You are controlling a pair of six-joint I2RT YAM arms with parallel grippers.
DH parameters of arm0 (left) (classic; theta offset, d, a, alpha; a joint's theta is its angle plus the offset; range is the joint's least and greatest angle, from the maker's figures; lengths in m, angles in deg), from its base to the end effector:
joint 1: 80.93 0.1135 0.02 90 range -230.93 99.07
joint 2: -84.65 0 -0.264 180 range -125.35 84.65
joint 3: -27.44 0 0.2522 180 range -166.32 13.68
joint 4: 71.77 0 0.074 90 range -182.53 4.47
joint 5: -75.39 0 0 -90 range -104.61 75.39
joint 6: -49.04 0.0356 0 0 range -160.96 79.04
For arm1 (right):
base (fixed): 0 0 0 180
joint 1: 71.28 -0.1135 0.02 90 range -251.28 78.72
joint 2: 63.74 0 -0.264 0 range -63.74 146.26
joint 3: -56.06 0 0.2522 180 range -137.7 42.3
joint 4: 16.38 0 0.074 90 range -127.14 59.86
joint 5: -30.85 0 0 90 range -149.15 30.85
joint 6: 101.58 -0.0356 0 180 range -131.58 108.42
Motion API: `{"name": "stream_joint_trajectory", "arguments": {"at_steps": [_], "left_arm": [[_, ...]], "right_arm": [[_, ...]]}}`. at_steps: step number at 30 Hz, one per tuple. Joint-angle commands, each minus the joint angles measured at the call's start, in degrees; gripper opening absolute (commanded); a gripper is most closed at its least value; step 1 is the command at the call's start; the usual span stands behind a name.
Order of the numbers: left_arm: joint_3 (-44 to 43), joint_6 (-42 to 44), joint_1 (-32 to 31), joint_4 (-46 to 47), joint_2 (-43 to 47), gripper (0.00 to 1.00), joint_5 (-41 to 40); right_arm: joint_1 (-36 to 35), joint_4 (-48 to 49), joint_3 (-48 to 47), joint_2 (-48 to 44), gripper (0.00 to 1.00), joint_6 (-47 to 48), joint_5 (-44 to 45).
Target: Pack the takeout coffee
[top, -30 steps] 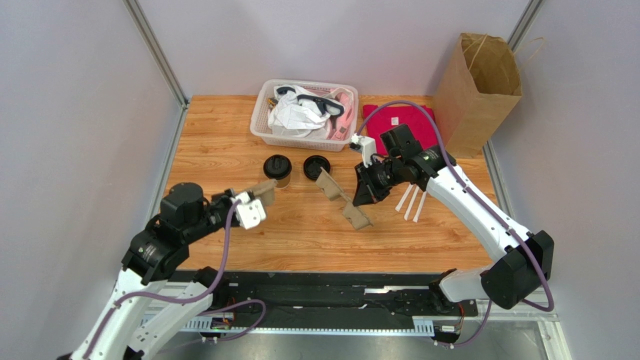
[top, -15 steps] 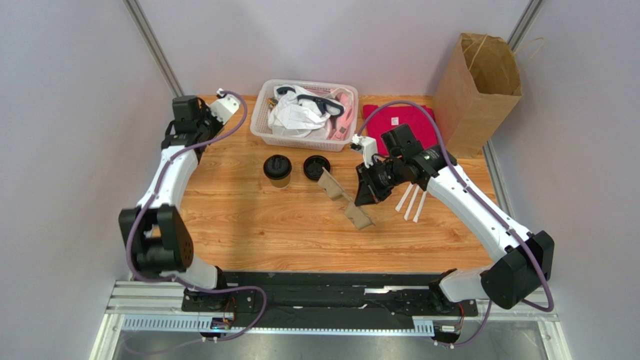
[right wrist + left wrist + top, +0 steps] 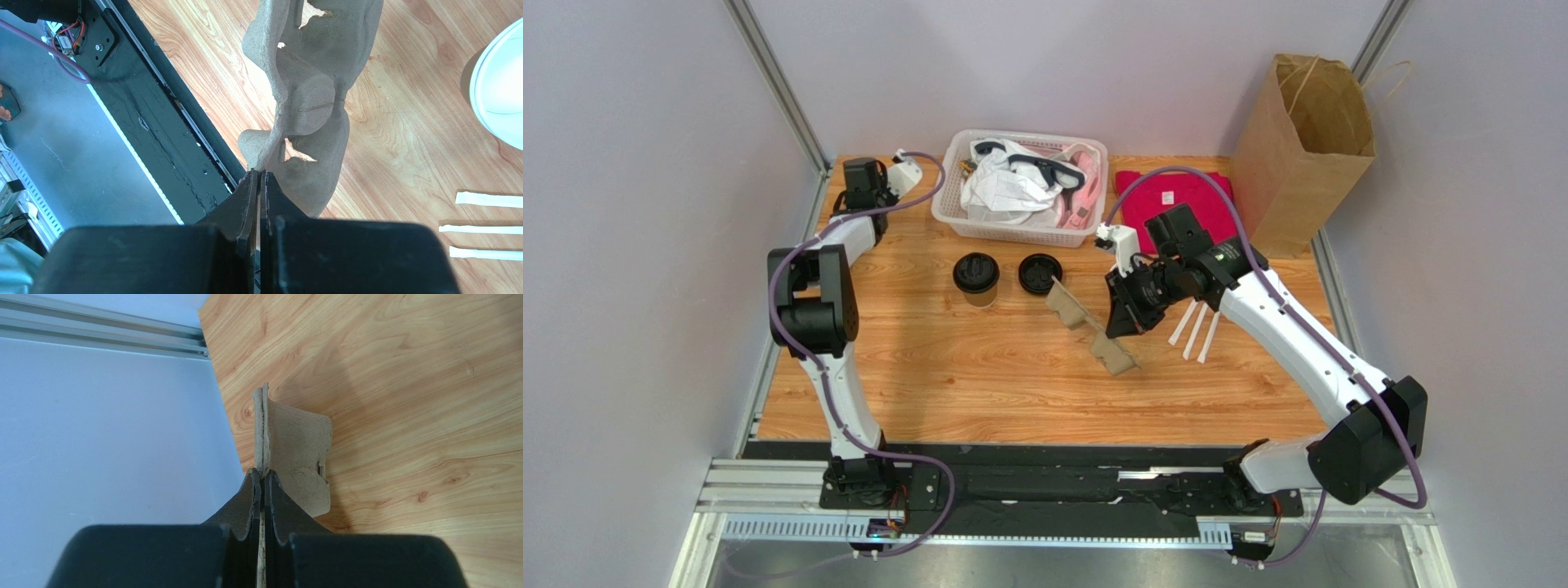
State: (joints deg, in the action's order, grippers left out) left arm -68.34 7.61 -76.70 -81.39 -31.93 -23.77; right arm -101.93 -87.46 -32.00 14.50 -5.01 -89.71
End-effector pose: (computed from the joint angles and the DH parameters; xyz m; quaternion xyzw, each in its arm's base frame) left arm 0.4663 0.0402 0.2048 0.2897 0.8161 0.2823 0.4128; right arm 0.2188 0.1507 0.3232 -0.3602 0.8647 0.2996 0.1809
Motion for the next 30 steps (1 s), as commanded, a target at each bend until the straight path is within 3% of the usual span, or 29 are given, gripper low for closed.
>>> {"name": "stream_joint_trajectory", "arguments": {"at_steps": [1, 3, 4, 5, 10, 12, 16, 19, 23, 26, 30], "left_arm": [[0.63, 0.82, -1.41, 3.17, 0.56, 0.00, -2.00], [0.46, -0.32, -1.77, 0.35, 1.26, 0.01, -1.38], [0.11, -1.89, -1.77, -2.53, 1.44, 0.07, -1.29], [-0.33, -2.78, -1.77, -3.86, 1.61, 0.21, -1.12], [-3.06, -8.49, -1.68, -16.85, 3.98, 0.50, 3.62], [-3.06, -10.69, -1.68, -19.51, 6.34, 0.70, 7.12], [-2.89, -14.82, -1.16, -24.95, 13.28, 0.76, 13.19], [-2.54, -15.27, -0.80, -30.74, 21.89, 0.82, 25.13], [0.88, -10.53, -0.98, -39.28, 36.28, 0.91, 49.70], [3.25, -3.16, -3.25, -49.12, 44.38, 0.91, 61.95], [10.55, 3.62, -11.86, -55.55, 54.33, 0.87, 65.50]], "right_arm": [[0.33, 0.28, -0.58, -0.10, 0.00, 1.52, 0.77], [0.25, 0.19, -0.58, -0.19, 0.00, 1.69, 0.86], [0.24, 0.28, -0.58, -0.19, 0.00, 1.78, 0.86], [0.24, 0.28, -0.58, -0.10, 0.00, 1.78, 0.77], [0.24, 0.37, -0.41, 0.16, 0.00, 2.40, 1.12], [0.24, 0.45, 0.03, -0.28, 0.00, 2.83, 1.30], [0.16, 0.28, 0.73, -1.42, 0.00, 3.89, 1.83], [0.07, -0.25, 1.26, -2.30, 0.00, 5.21, 1.48], [-1.42, -0.95, 3.01, -3.79, 0.00, 7.66, 1.56], [-4.23, -0.86, 4.33, -5.28, 0.00, 9.60, 1.91], [-8.36, -0.07, 5.48, -7.13, 0.00, 10.83, 2.00]]}}
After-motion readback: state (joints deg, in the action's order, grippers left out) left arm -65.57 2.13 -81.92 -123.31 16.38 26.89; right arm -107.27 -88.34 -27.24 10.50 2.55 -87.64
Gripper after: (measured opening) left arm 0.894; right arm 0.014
